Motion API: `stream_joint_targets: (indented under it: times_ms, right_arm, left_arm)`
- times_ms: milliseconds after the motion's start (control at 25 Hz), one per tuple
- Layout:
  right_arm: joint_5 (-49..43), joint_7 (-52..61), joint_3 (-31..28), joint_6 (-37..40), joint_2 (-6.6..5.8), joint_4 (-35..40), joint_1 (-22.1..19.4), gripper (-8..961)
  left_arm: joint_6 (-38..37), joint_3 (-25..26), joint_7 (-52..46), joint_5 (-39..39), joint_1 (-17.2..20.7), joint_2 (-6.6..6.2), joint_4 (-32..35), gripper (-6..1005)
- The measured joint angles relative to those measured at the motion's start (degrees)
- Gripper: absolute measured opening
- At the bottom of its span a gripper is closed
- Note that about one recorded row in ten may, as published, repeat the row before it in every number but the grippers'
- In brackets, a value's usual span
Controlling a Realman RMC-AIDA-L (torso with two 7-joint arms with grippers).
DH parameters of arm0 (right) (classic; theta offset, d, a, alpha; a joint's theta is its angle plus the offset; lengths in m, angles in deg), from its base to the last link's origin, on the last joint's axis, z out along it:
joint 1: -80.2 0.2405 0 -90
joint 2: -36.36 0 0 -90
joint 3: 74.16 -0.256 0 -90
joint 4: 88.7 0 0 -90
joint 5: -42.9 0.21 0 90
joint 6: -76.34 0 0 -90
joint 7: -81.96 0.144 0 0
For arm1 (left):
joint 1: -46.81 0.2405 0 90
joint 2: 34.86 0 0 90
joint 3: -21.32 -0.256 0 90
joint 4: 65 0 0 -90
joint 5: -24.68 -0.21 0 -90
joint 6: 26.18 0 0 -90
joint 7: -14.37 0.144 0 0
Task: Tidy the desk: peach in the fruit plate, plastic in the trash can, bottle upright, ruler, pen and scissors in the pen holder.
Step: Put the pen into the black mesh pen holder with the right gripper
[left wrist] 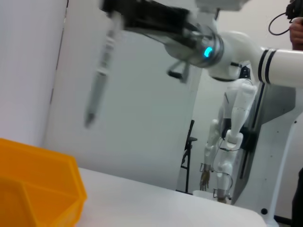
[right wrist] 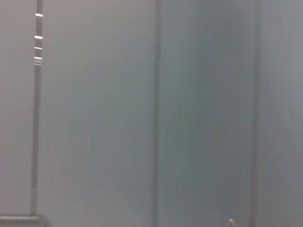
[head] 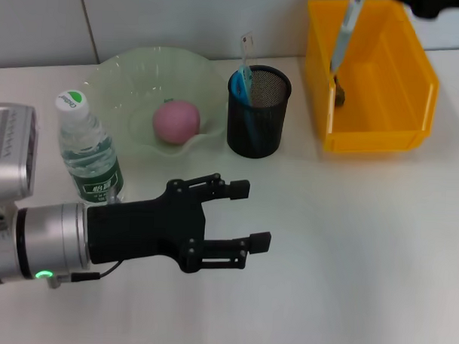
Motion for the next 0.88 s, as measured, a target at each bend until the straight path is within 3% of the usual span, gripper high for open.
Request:
stream_joint_targets:
  times_ms: [40,200,280,560,880]
  right_arm:
    - [-0.3,0.01,0.43,-4.66,0.19,-0.44,0.99,139]
    - [-0.55,0.36,3.18,-10.86,0.39,-2.52,2.54,140]
    - [-1.44,1.33,9.6,-18.61,0.41,-4.96,4.62,141]
    - [-3.78,2.85,14.4,-24.55,0.71,-7.59,6.82,142]
    - [-4.02,0.43,15.04,-32.24,1.27,-15.05,9.7,144]
  left_arm:
    - [-0.04,-0.01,0.61,0.01,0.36,0.04,-0.05,834]
    - [-0.29,-0.01,1.48,0.1,0.95,0.1,-0.12,834]
    - [-0.63,0.23,1.58,0.0,1.23,-0.01,-0.16,834]
    - [-1.02,0.28,1.6,-0.02,1.33,-0.14,-0.25,834]
    - [-2.53,0.03,1.62,-0.01,1.06,-0.11,-0.26,834]
